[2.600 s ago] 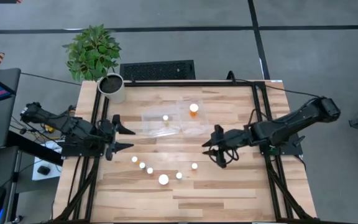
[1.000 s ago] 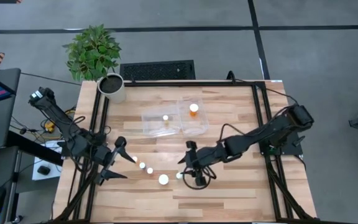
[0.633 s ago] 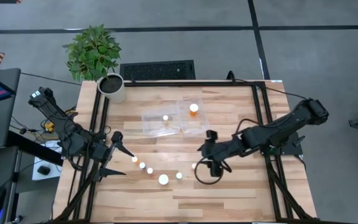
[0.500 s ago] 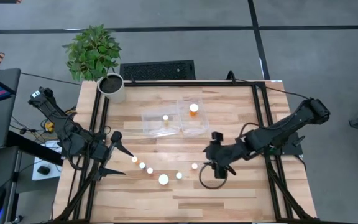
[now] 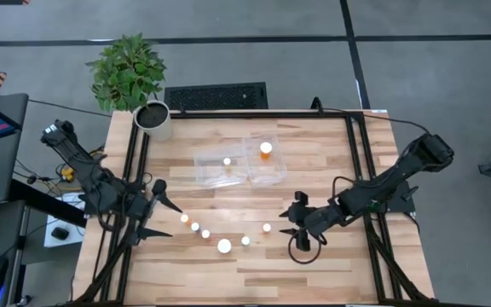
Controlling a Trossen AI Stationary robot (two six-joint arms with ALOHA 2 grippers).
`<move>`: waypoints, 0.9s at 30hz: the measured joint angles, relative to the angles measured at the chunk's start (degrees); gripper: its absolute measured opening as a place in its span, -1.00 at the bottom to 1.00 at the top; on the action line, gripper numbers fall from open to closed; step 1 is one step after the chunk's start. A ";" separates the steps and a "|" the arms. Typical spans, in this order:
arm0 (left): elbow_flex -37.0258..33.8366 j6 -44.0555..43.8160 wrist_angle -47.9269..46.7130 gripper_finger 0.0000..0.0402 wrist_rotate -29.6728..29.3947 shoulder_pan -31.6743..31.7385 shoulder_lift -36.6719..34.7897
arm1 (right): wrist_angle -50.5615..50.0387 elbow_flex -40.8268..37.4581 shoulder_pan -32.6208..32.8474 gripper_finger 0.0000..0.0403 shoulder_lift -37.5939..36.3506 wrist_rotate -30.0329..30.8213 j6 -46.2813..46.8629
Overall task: Pick and place medicine bottles into bin by pill shape (circle, oval)
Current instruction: Put the orange capsule bottle into the right transparent bin
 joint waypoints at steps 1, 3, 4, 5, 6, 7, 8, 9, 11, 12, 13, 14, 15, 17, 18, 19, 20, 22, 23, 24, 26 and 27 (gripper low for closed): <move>-1.24 -0.35 1.67 0.61 -0.54 0.00 -0.24 | 1.58 -0.02 -0.02 0.22 0.65 0.09 -0.10; -3.85 -0.77 4.10 0.61 -1.14 0.00 -0.97 | 2.60 0.05 -0.49 0.22 2.22 0.21 -0.13; -5.15 -0.84 6.20 0.61 -1.16 0.00 -1.14 | 2.70 -0.05 -0.61 0.22 2.98 0.18 -0.38; -6.31 -0.84 7.79 0.61 -1.27 0.00 -1.41 | 3.54 -0.15 -0.72 0.22 3.79 0.17 -0.94; -7.47 -0.84 8.96 0.61 -1.53 0.00 -1.84 | 5.50 -0.10 -0.78 0.22 4.79 0.14 -1.38; -8.57 -0.85 10.35 0.61 -1.59 0.00 -2.15 | 6.90 0.03 -0.78 0.22 5.61 0.11 -2.01; -9.65 -0.93 11.69 0.61 -1.59 0.00 -2.41 | 7.36 0.00 -0.78 0.22 6.07 0.08 -2.90; -10.60 -1.25 12.30 0.61 -1.62 0.00 -2.85 | 8.47 -0.04 -0.79 0.22 6.58 0.08 -3.67; -12.07 -2.25 13.01 0.61 -1.80 0.00 -3.61 | 10.53 -0.02 -1.11 0.22 7.94 0.06 -4.47; -12.61 -2.92 13.41 0.61 -2.03 0.00 -3.95 | 10.51 -0.03 -1.17 0.22 8.20 0.04 -4.51; -13.14 -3.50 13.57 0.61 -2.37 0.00 -4.35 | 10.57 -0.06 -1.29 0.22 8.24 0.04 -4.65; -13.68 -4.04 13.50 0.61 -2.99 0.00 -4.73 | 10.91 -0.06 -1.50 0.22 8.19 0.02 -4.67; -14.11 -4.60 13.41 0.61 -3.25 0.00 -4.99 | 11.15 -0.03 -1.60 0.22 8.17 0.02 -4.67; -14.31 -5.46 12.74 0.61 -3.76 0.02 -5.17 | 10.93 -0.02 -1.87 0.22 8.09 0.02 -4.70; -14.32 -5.45 12.88 0.61 -3.85 0.00 -5.15 | 10.76 -0.02 -1.96 0.22 7.89 0.02 -4.82; -14.34 -5.41 13.12 0.61 -3.86 0.00 -5.15 | 10.92 -0.02 -1.96 0.22 7.67 0.04 -4.92; -14.34 -5.41 13.24 0.61 -3.90 0.00 -5.15 | 11.35 -0.02 -1.96 0.22 7.61 0.04 -5.30; -14.34 -4.97 13.10 0.61 -4.35 0.00 -5.13 | 11.14 -0.02 -1.96 0.22 7.63 0.02 -5.96; -14.34 -4.76 13.09 0.61 -4.59 0.00 -5.13 | 11.19 -0.02 -1.97 0.22 7.65 0.01 -6.11; -14.34 -4.70 13.09 0.61 -4.63 0.01 -5.14 | 11.46 -0.02 -2.06 0.22 7.81 0.00 -6.16; -14.34 -4.44 12.97 0.61 -4.69 0.00 -5.13 | 11.44 0.00 -2.29 0.22 8.32 -0.03 -6.16; -14.34 -4.39 12.90 0.61 -4.69 0.00 -5.13 | 10.99 -0.11 -2.29 0.22 8.35 -0.03 -6.16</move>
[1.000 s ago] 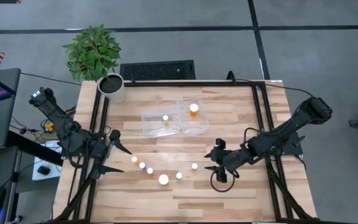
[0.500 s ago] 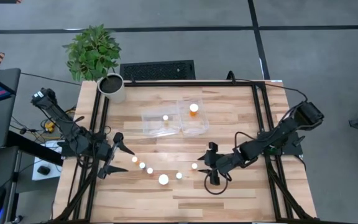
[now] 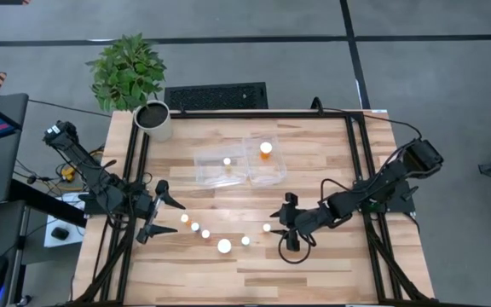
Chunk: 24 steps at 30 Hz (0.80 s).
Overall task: Pick and place medicine bottles into bin by pill shape (circle, oval)
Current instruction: Put the orange capsule bottle into the right transparent bin
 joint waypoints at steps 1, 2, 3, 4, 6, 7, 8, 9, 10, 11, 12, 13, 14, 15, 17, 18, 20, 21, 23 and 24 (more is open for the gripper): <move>0.00 0.02 -0.04 0.61 0.00 0.00 0.00 | 0.27 -0.02 -0.04 0.22 0.00 0.02 0.00; 0.00 0.05 -0.04 0.61 -0.02 0.02 0.00 | 0.60 0.03 -0.04 0.22 -0.05 0.09 -0.02; 0.00 0.21 -0.06 0.61 -0.02 0.00 0.00 | 0.62 0.07 -0.04 0.22 -0.09 0.33 -0.06; 0.00 0.39 -0.07 0.61 -0.04 0.01 0.00 | 0.55 0.07 -0.04 0.22 -0.07 0.74 -0.23; 0.00 0.50 -0.18 0.61 -0.37 0.02 0.00 | 0.86 0.05 -0.04 0.22 -0.07 0.97 -0.74; 0.00 0.50 -0.28 0.61 -0.49 0.01 0.00 | 1.40 0.06 -0.04 0.22 -0.07 1.06 -0.92; 0.00 0.50 -0.40 0.61 -0.64 0.01 0.00 | 1.78 0.07 -0.04 0.22 -0.07 1.09 -0.96; 0.00 0.50 -0.57 0.61 -0.90 0.00 0.00 | 1.82 0.07 -0.04 0.22 -0.07 1.11 -1.04; -0.02 0.50 -0.71 0.61 -1.00 0.00 0.00 | 1.76 0.07 -0.06 0.22 -0.07 1.11 -1.06; -0.02 0.50 -0.84 0.61 -1.13 0.02 0.00 | 1.67 0.06 -0.07 0.22 -0.07 1.13 -1.10; -0.02 0.52 -0.94 0.61 -1.31 0.00 0.00 | 1.72 0.07 -0.07 0.22 -0.07 1.14 -1.21; -0.02 0.52 -1.11 0.61 -1.59 0.00 0.00 | 1.77 0.07 -0.06 0.22 -0.07 1.14 -1.27; -0.02 0.52 -1.29 0.61 -1.87 0.00 0.01 | 1.75 0.05 -0.06 0.22 -0.07 1.14 -1.24; -0.22 0.54 -1.08 0.61 -1.98 0.02 0.02 | 1.73 0.07 -0.04 0.22 -0.07 1.14 -1.14; -1.38 0.98 0.42 0.61 -2.27 0.00 -0.01 | 1.77 0.07 -0.04 0.22 -0.07 1.14 -1.08; -2.26 1.21 1.71 0.61 -2.38 0.00 -0.01 | 1.77 0.07 -0.04 0.22 -0.07 1.14 -1.07; -4.33 1.20 4.61 0.61 -2.58 0.00 -0.02 | 2.06 0.07 -0.04 0.22 -0.07 1.16 -1.07; -5.22 1.06 5.57 0.61 -2.61 0.01 -0.02 | 2.47 0.07 -0.04 0.22 -0.07 1.21 -1.09; -6.74 0.25 7.31 0.61 -2.59 0.01 -0.01 | 3.19 0.07 -0.04 0.22 -0.07 1.24 -1.09; -7.30 -0.10 8.22 0.61 -2.61 0.02 -0.02 | 3.14 0.07 -0.04 0.22 -0.07 1.25 -1.07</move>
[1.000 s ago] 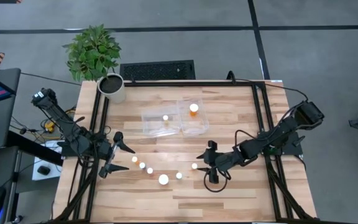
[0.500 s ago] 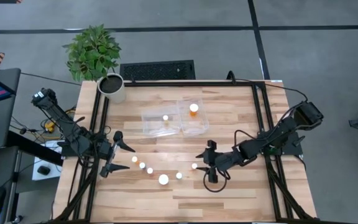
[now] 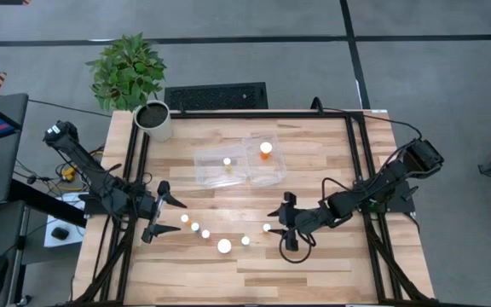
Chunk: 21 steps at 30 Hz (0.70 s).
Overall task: Pick and place medicine bottles into bin by pill shape (circle, oval)
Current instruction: Put the orange capsule bottle into the right transparent bin
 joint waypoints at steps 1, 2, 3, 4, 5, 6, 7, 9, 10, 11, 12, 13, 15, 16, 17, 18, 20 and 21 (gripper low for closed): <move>-0.27 -0.06 0.39 0.61 0.00 -0.01 0.00 | -0.16 0.00 0.00 0.22 0.00 0.02 0.00; -0.52 -0.06 1.06 0.61 0.01 -0.02 0.00 | -0.21 0.00 0.00 0.22 0.00 0.01 -0.04; -0.61 -0.03 1.54 0.61 0.01 -0.01 0.00 | -0.09 0.00 0.00 0.22 0.00 0.03 -0.27; -0.61 0.18 1.88 0.61 0.01 0.00 0.00 | 0.01 0.00 0.00 0.22 0.00 0.05 -0.41; -0.61 0.66 2.18 0.61 0.01 0.00 0.00 | 0.03 0.00 0.00 0.22 0.00 0.09 -0.45; -0.61 1.15 2.49 0.61 0.01 -0.02 0.00 | 0.06 0.00 -0.02 0.22 0.00 0.28 -0.45; -0.61 1.33 2.73 0.61 0.01 -0.02 -0.02 | 0.14 0.00 -0.04 0.22 0.00 0.56 -0.45; -0.61 1.46 2.70 0.61 -0.23 -0.01 0.00 | 0.92 0.02 -0.05 0.22 0.75 1.40 -0.43; -0.61 1.48 2.67 0.61 -0.29 0.00 0.00 | 1.99 0.08 -0.10 0.22 1.75 1.66 -0.55; -0.61 1.53 2.67 0.61 -0.30 0.00 0.00 | 2.29 0.02 -0.24 0.22 2.49 1.86 -1.40; -0.61 1.83 2.72 0.61 -0.31 -0.02 0.00 | 3.42 -0.12 -0.32 0.22 3.15 2.04 -2.47; -0.61 2.12 2.79 0.61 -0.43 -0.02 0.00 | 6.17 0.01 -0.35 0.22 4.25 2.04 -3.41; -0.61 2.65 3.08 0.61 -0.74 0.00 -0.11 | 8.88 0.43 -0.90 0.22 6.05 2.01 -4.99; -0.61 3.10 3.55 0.61 -0.84 -0.02 -0.32 | 8.77 0.62 -1.14 0.22 6.60 1.96 -5.84; -0.61 3.62 4.37 0.61 -0.82 -0.02 -0.54 | 8.12 1.11 -1.24 0.22 6.81 1.92 -6.33; -0.59 4.14 4.85 0.61 -0.83 0.00 -0.91 | 8.15 1.68 -1.51 0.22 6.82 1.80 -6.78; -0.59 5.03 5.31 0.61 -0.83 -0.02 -1.80 | 8.49 2.86 -1.78 0.22 6.74 1.77 -7.84; -0.59 5.36 5.39 0.61 -0.82 -0.02 -2.43 | 7.71 3.07 -1.87 0.22 6.35 1.73 -8.61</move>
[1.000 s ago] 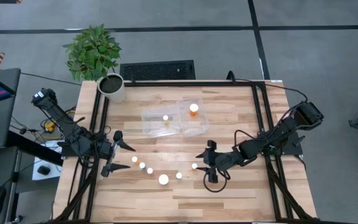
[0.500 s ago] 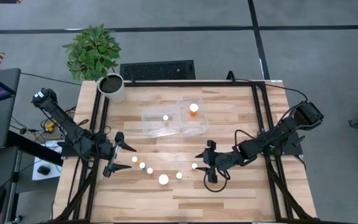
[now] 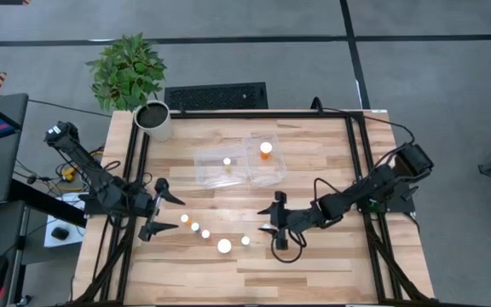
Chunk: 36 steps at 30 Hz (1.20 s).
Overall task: Pick and place medicine bottles into bin by pill shape (circle, oval)
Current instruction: Put the orange capsule bottle into the right transparent bin
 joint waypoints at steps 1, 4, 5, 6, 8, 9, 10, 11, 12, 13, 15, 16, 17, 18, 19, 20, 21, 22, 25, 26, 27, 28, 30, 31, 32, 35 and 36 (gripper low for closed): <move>0.00 0.37 0.00 0.61 -0.02 0.01 -0.69 | -1.01 0.27 0.03 0.22 -0.36 0.00 -0.78; 0.00 1.61 -0.15 0.61 -0.02 0.00 -2.87 | -1.97 2.29 0.10 0.22 -1.03 -0.16 -2.91; 0.00 2.13 -0.14 0.61 -0.10 0.00 -3.73 | -3.15 2.67 0.10 0.22 -1.81 -0.18 -3.66; 0.00 2.55 -0.17 0.61 -0.63 0.00 -4.51 | -4.01 3.33 0.10 0.22 -2.05 -0.18 -3.78; 0.00 3.05 -0.95 0.61 -1.59 0.02 -6.33 | -5.36 4.50 -0.04 0.22 -1.97 -0.23 -3.78; 0.00 3.20 -1.66 0.61 -1.93 0.02 -7.21 | -6.66 4.87 -0.21 0.22 -2.07 -0.25 -3.80; 0.00 3.21 -2.54 0.61 -2.18 0.00 -8.06 | -7.49 5.26 -0.32 0.22 -2.15 -0.32 -3.81; 0.00 3.01 -3.57 0.61 -2.58 0.01 -8.93 | -7.69 5.79 -0.34 0.22 -2.21 -0.52 -3.79; 0.00 2.42 -4.79 0.61 -2.69 0.02 -9.89 | -7.67 6.37 -0.38 0.22 -2.28 -0.63 -3.78; 0.00 1.70 -5.82 0.61 -2.86 0.00 -10.76 | -7.76 6.76 -0.38 0.22 -2.42 -0.63 -3.78; 0.00 -0.11 -7.45 0.61 -2.82 0.02 -12.45 | -8.16 7.16 -0.34 0.22 -2.42 -0.84 -3.80; 0.02 -1.19 -8.20 0.61 -2.80 0.02 -13.13 | -8.35 7.24 -0.33 0.22 -2.40 -0.85 -3.82; 0.02 -2.13 -8.86 0.61 -2.45 0.02 -13.78 | -8.43 7.36 -0.31 0.22 -2.40 -0.91 -3.82; 0.02 -3.10 -9.67 0.61 -1.63 0.02 -14.45 | -8.27 7.49 -0.31 0.22 -2.40 -1.00 -3.81; 0.02 -4.07 -10.28 0.61 -0.19 0.02 -15.03 | -8.15 7.50 -0.31 0.22 -2.40 -0.99 -3.78; 0.03 -5.10 -10.64 0.61 1.58 0.02 -15.49 | -8.17 7.51 -0.31 0.22 -2.40 -0.98 -3.78; 0.04 -6.17 -10.97 0.61 2.98 0.02 -15.79 | -8.23 7.51 -0.31 0.22 -2.40 -0.98 -3.78; 0.04 -7.20 -11.14 0.61 4.28 0.02 -16.03 | -8.23 7.51 -0.31 0.22 -2.40 -0.98 -3.78; 0.04 -9.81 -11.15 0.61 7.22 0.02 -16.08 | -7.53 7.51 -0.28 0.22 -2.40 -0.98 -3.76; 0.04 -10.36 -11.18 0.61 7.99 0.01 -16.04 | -7.23 7.51 -0.27 0.22 -2.40 -0.98 -3.76; 0.04 -10.87 -11.16 0.61 8.20 0.02 -15.89 | -6.79 7.51 -0.25 0.22 -2.40 -0.98 -3.76; 0.04 -11.54 -11.16 0.61 8.20 0.00 -15.73 | -6.30 7.51 -0.13 0.22 -2.40 -0.98 -3.69; 0.04 -12.32 -11.17 0.61 8.22 0.00 -15.54 | -5.54 7.51 0.23 0.22 -2.40 -0.98 -3.38; 0.04 -12.32 -11.17 0.61 8.22 0.02 -15.54 | -5.23 7.51 0.28 0.22 -2.40 -0.98 -3.38; 0.04 -12.28 -11.15 0.61 8.20 0.02 -15.54 | -4.92 7.51 0.30 0.22 -2.40 -0.96 -3.34; 0.04 -11.24 -11.17 0.61 8.13 0.02 -15.54 | -3.70 7.51 0.65 0.22 -2.40 -0.81 -3.30; 0.04 -10.77 -11.14 0.61 8.13 0.02 -15.54 | -3.24 7.50 0.85 0.22 -2.40 -0.63 -3.30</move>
